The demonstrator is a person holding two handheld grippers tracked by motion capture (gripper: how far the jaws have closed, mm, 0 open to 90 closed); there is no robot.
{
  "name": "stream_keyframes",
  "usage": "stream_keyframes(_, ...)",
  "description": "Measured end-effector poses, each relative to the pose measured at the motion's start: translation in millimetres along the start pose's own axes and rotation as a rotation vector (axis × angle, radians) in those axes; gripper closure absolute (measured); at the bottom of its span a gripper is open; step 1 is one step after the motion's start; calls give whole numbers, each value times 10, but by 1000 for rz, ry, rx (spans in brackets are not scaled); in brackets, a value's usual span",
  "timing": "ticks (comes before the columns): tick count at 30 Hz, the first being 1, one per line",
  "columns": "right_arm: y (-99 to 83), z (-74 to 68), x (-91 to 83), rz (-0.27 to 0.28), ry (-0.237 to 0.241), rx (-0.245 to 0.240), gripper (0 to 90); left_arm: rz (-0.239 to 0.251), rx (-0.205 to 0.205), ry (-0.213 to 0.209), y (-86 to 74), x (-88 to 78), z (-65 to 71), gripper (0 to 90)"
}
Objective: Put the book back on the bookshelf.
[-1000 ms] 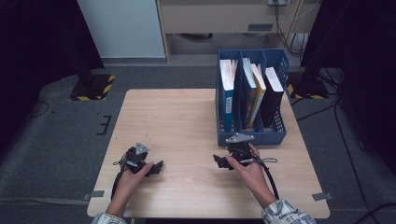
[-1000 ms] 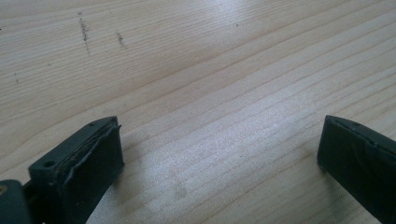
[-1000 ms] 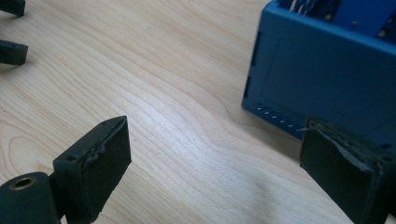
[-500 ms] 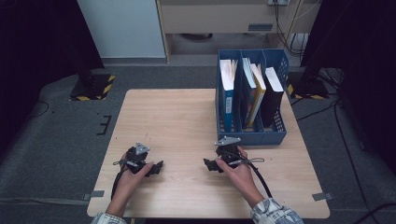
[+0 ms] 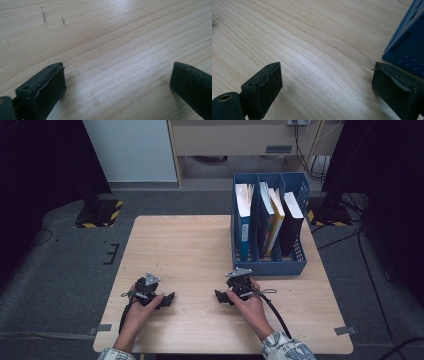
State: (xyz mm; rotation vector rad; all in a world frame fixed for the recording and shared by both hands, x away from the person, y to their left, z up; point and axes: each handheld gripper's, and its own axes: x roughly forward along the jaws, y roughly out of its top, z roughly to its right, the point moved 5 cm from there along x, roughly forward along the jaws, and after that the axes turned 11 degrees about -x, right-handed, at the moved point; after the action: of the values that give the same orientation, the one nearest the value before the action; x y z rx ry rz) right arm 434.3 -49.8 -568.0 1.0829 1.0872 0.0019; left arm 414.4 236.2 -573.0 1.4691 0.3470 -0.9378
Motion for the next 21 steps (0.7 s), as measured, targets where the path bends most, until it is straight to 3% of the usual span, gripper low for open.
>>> stream_keyframes(6, 9, -8, 38, 12, -26, 2, 86, 0, 0, 0, 0, 1, 1, 0)
stream_keyframes(11, -12, -43, 63, 14, -67, -45, 76, 0, 1, -1, 1, 1, 2, 0)
stream_keyframes(21, -12, -61, 72, 1, -71, -57, 60, -5, 8, -4, 4, 3, 4, 0)
